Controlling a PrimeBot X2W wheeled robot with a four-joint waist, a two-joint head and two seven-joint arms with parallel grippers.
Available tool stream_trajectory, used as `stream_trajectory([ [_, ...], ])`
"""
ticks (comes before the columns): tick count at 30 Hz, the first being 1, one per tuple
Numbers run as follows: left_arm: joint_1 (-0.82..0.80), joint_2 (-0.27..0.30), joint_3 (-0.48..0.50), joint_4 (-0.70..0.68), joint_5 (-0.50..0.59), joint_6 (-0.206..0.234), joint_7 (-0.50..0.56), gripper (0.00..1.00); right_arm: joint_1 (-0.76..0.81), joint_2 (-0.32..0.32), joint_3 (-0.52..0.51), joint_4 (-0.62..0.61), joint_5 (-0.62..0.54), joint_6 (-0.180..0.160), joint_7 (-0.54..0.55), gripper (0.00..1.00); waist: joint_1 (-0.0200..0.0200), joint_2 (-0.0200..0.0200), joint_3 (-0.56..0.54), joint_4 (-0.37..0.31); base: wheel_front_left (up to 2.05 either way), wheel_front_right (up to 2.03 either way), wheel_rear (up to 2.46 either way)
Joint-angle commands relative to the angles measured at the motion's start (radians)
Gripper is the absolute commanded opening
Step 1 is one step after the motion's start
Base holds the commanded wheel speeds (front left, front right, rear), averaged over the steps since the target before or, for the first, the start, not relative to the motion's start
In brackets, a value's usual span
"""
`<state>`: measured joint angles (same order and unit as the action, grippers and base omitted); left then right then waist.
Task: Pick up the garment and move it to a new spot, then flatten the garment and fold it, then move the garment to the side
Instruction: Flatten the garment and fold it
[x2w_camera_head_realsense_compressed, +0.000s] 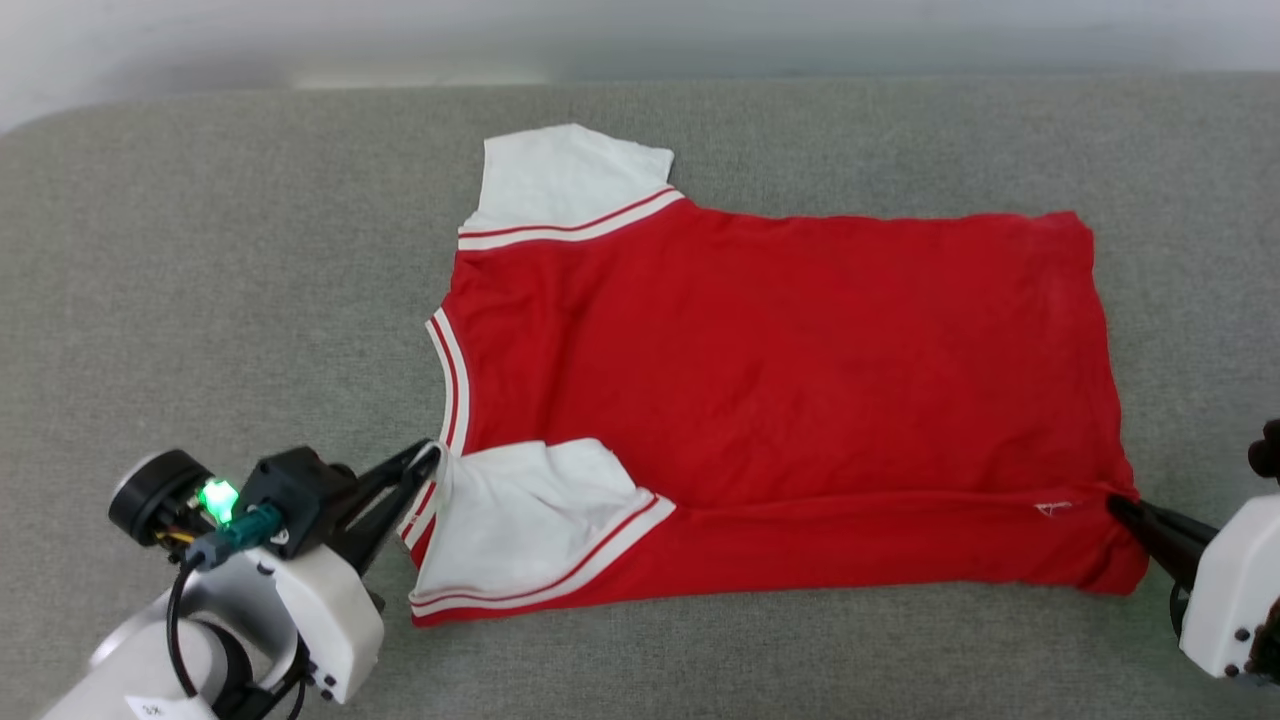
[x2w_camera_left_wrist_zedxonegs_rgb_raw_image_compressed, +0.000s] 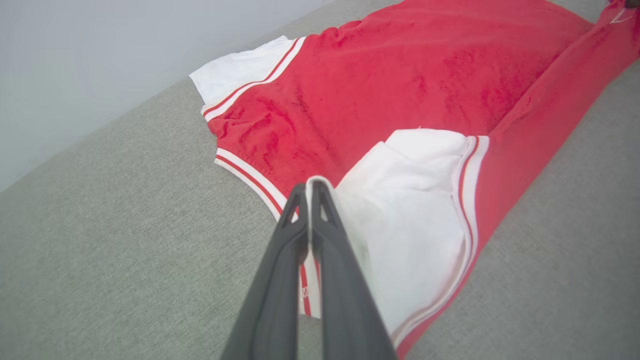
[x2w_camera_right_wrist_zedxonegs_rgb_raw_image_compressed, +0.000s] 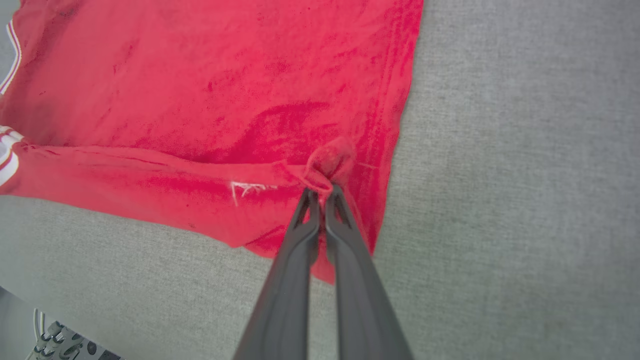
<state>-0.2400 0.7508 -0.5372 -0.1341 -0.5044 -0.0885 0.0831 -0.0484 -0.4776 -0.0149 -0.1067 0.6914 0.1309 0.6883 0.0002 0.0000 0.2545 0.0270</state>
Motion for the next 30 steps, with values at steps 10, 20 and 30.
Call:
stream_trajectory([
  [10, -0.159, -0.057, -0.055, 0.169, 0.016, -0.030, -0.024, 0.00, -0.122, 0.034, 0.020, 0.099, -0.087, 0.000, 0.010, 0.00, -0.0002, 0.0000, 0.077, 0.013, 0.00, 0.00, 0.00],
  [20, -0.211, -0.152, -0.101, 0.337, 0.046, -0.005, -0.097, 1.00, -0.152, 0.072, 0.031, 0.170, -0.161, 0.000, -0.011, 1.00, -0.0002, 0.0000, 0.038, 0.020, 0.00, 0.00, 0.00],
  [30, -0.148, -0.205, -0.060, 0.373, 0.020, 0.119, -0.122, 1.00, -0.111, 0.062, 0.063, 0.144, -0.223, 0.000, -0.023, 1.00, -0.0002, 0.0000, -0.047, 0.018, 0.00, 0.00, 0.00],
])
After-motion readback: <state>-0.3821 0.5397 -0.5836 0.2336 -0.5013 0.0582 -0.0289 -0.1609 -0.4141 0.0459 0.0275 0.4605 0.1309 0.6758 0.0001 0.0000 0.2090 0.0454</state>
